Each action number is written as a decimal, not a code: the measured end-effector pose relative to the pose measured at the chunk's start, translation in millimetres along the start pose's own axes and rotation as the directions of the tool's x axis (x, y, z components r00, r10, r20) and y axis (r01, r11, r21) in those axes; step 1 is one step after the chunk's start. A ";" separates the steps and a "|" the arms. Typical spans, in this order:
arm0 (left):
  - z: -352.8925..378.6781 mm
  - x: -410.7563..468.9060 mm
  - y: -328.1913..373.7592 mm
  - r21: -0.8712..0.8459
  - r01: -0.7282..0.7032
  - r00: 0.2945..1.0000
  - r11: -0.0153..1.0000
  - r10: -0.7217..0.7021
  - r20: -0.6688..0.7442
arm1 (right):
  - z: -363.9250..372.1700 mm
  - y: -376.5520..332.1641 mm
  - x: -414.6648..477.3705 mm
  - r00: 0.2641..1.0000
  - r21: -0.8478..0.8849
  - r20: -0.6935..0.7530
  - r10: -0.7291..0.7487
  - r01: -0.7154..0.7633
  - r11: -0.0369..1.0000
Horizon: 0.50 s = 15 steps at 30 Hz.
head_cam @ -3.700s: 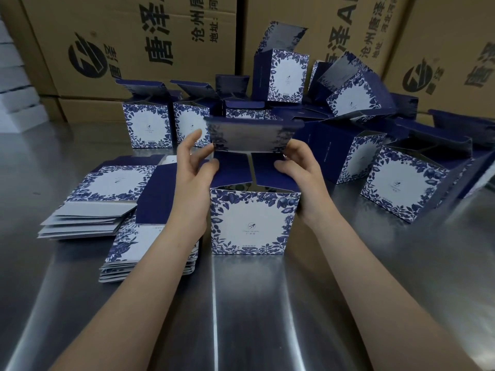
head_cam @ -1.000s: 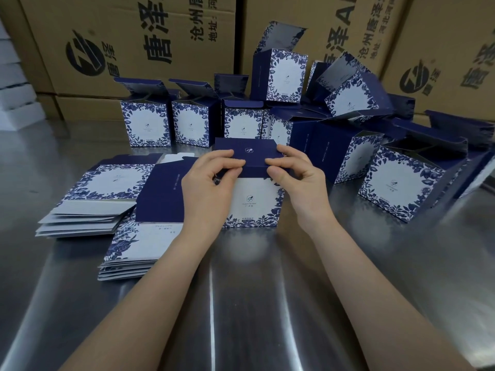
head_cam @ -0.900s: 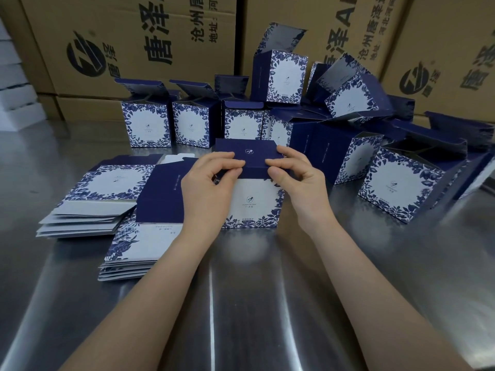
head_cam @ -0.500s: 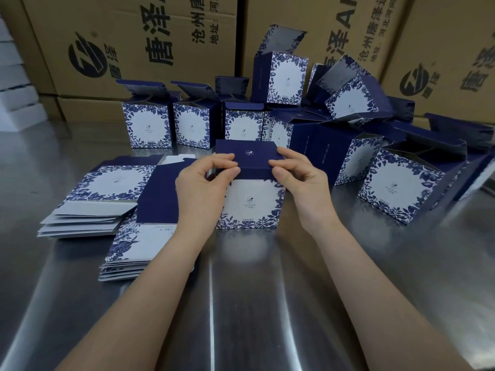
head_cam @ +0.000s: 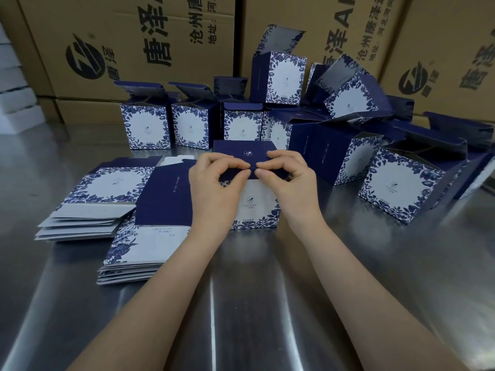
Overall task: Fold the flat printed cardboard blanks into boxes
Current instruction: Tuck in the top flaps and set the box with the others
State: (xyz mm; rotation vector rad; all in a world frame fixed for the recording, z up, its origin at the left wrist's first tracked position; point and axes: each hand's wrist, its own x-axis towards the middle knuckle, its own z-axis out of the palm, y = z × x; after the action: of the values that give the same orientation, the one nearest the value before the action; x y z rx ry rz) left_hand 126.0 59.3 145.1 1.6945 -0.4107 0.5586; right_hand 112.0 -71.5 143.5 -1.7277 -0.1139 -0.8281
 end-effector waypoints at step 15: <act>-0.3 0.0 1.3 -0.053 0.030 1.000 0.998 -0.030 0.001 | 3.2 -5.3 -0.9 1.000 -0.023 0.010 0.010 -0.010 1.000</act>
State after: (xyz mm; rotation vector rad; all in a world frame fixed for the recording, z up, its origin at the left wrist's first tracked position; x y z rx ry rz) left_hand 125.2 59.3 146.1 1.6478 -0.3960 0.5211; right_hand 110.2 -66.5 147.0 -1.7527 -0.1025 -0.8163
